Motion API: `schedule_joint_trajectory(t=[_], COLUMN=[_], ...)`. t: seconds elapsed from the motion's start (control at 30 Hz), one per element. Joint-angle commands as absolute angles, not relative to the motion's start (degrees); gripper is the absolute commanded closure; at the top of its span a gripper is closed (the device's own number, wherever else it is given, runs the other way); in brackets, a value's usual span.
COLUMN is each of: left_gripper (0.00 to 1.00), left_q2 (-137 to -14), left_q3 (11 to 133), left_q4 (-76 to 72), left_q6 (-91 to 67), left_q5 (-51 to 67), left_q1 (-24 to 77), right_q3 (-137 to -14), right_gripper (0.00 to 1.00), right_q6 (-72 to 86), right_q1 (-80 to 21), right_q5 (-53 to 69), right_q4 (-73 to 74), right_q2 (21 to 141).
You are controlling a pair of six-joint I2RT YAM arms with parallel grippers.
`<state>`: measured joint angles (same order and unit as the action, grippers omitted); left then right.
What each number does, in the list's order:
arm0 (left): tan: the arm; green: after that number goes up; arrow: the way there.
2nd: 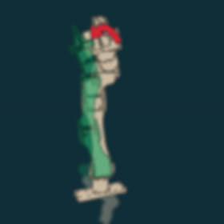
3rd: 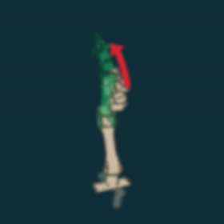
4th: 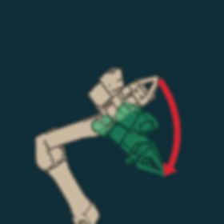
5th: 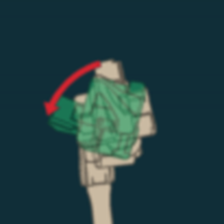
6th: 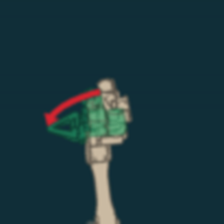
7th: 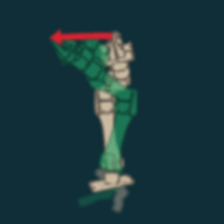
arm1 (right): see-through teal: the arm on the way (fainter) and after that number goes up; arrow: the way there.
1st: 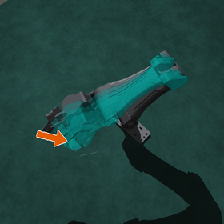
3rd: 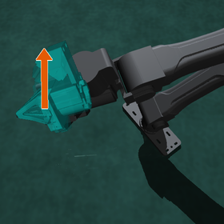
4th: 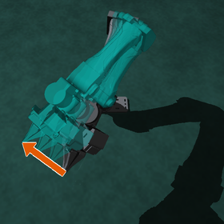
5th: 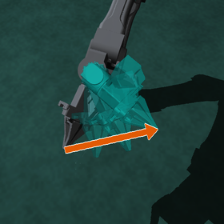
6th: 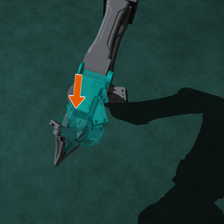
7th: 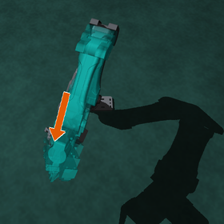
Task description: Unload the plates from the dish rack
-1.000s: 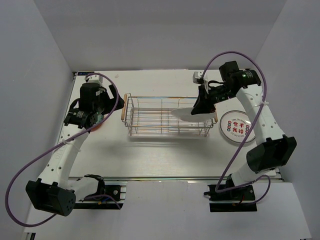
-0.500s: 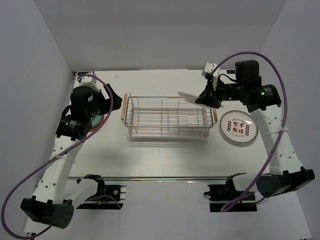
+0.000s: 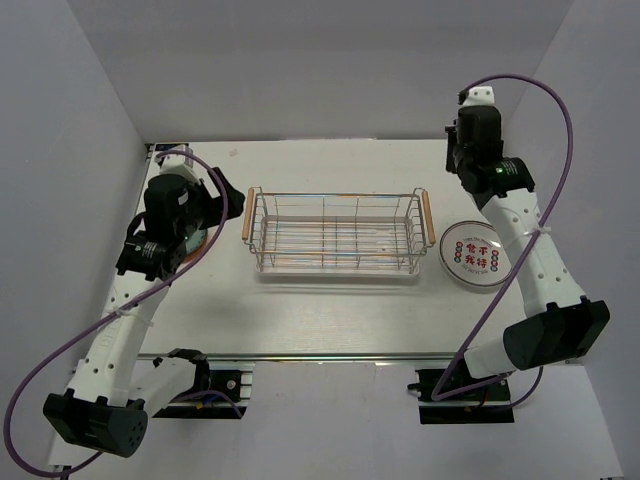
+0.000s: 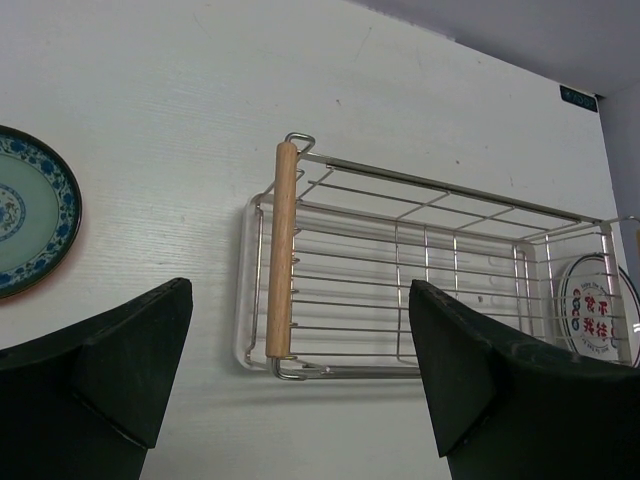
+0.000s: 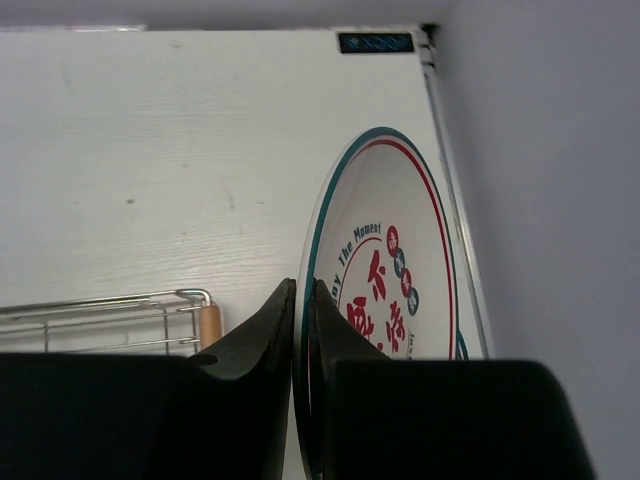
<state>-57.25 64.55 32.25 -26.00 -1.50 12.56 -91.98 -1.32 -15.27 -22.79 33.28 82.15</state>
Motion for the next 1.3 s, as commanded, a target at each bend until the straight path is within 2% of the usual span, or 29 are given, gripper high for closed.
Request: schedule_joint_trajectory(t=[0.0, 0.1, 0.2, 0.4, 0.8, 0.87, 1.0, 1.1, 1.27], left_gripper=[0.02, 0.02, 0.02, 0.02, 0.02, 0.02, 0.02, 0.02, 0.02], left_q2=[-56.9, -57.9, -59.1, -58.8, -59.3, -59.6, -59.6, -59.6, -60.2], left_q3=[61.5, 60.9, 61.0, 58.3, 57.8, 58.2, 58.4, 58.3, 58.7], left_q4=[29.7, 28.1, 27.9, 26.0, 26.9, 27.3, 27.4, 27.2, 27.4], left_q6=[-26.2, -26.8, -27.1, -26.9, -26.9, -26.8, -26.7, -26.9, -27.0], left_q5=[-0.8, -0.1, -0.1, -0.1, -0.9, -1.4, -1.7, -1.6, -1.3], left_q1=[12.4, 11.9, 11.9, 11.9, 12.4, 12.4, 12.4, 12.4, 12.4], right_q3=[-91.8, -91.7, -86.0, -77.4, -74.6, -74.3, -73.9, -74.0, -73.7], right_gripper=[1.00, 1.00, 1.00, 1.00, 1.00, 0.85, 0.80, 0.64, 0.56], right_q6=[10.1, 18.8, 22.1, 21.5, 22.8, 22.9, 23.1, 23.1, 22.1], right_q1=[-15.3, -15.2, -15.0, -14.2, -11.9, -11.6, -11.1, -10.8, -10.5], right_q5=[-38.2, -42.3, -40.4, -35.6, -35.0, -34.7, -32.5, -31.3, -28.8], right_q4=[33.5, 38.5, 38.2, 33.0, 33.3, 33.0, 32.3, 32.0, 30.9], right_q2=[81.0, 81.6, 81.1, 83.5, 92.5, 92.8, 92.4, 91.6, 89.7])
